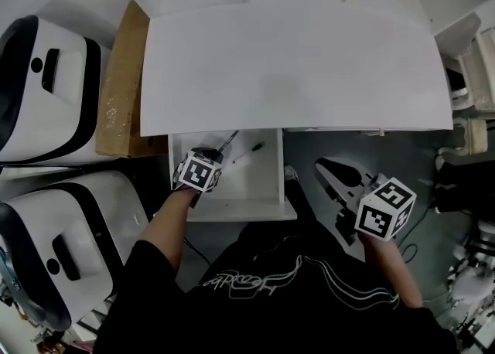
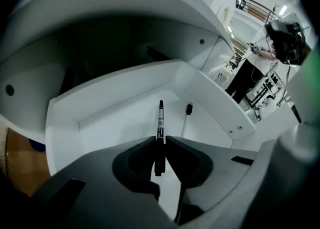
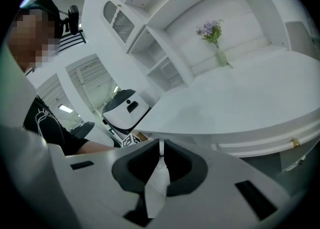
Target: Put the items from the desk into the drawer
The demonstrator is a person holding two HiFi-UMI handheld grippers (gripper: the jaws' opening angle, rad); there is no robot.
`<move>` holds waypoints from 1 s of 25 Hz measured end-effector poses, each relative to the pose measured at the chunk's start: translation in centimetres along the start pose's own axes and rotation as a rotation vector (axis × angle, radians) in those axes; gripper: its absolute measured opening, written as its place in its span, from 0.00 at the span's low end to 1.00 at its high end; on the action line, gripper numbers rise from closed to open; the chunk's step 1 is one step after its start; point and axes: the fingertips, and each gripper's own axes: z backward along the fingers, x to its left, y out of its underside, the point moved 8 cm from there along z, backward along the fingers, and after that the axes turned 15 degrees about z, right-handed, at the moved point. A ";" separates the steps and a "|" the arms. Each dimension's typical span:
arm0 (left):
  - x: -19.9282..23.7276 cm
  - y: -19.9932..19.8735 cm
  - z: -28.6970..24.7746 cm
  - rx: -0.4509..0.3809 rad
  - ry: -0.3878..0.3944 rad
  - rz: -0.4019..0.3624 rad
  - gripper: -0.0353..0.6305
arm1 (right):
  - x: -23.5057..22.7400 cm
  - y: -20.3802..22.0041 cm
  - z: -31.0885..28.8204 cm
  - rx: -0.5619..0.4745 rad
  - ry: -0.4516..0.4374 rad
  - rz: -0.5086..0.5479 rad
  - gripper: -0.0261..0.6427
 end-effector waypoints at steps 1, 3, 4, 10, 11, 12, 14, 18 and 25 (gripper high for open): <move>0.2 0.1 -0.5 0.005 0.001 0.003 0.16 | 0.0 0.1 0.0 0.003 0.001 -0.004 0.13; 0.6 0.2 -1.2 0.009 0.001 0.018 0.17 | 0.1 0.4 0.1 0.008 0.000 -0.009 0.13; 0.7 0.2 -1.5 0.014 0.003 0.027 0.17 | 0.2 0.4 0.1 0.010 -0.001 -0.009 0.13; 0.6 0.2 -0.4 0.009 0.022 0.032 0.37 | 1.6 0.4 0.8 -0.013 0.006 0.010 0.13; 0.4 0.1 0.4 -0.008 0.028 0.024 0.39 | 2.0 0.3 0.8 -0.020 0.006 0.013 0.13; 0.2 0.0 1.3 -0.031 0.034 0.016 0.41 | 2.5 0.1 0.9 -0.029 0.005 0.018 0.13; -0.3 -0.6 3.5 -0.091 0.044 -0.003 0.41 | 3.4 -0.2 0.9 -0.046 0.001 0.031 0.13; -2.5 -1.0 9.1 -0.224 0.092 -0.051 0.42 | 5.5 -0.8 1.3 -0.080 -0.007 0.062 0.13; -8.4 -0.5 21.5 -0.473 0.270 -0.009 0.31 | 10.5 -2.4 2.5 -0.147 -0.044 0.146 0.13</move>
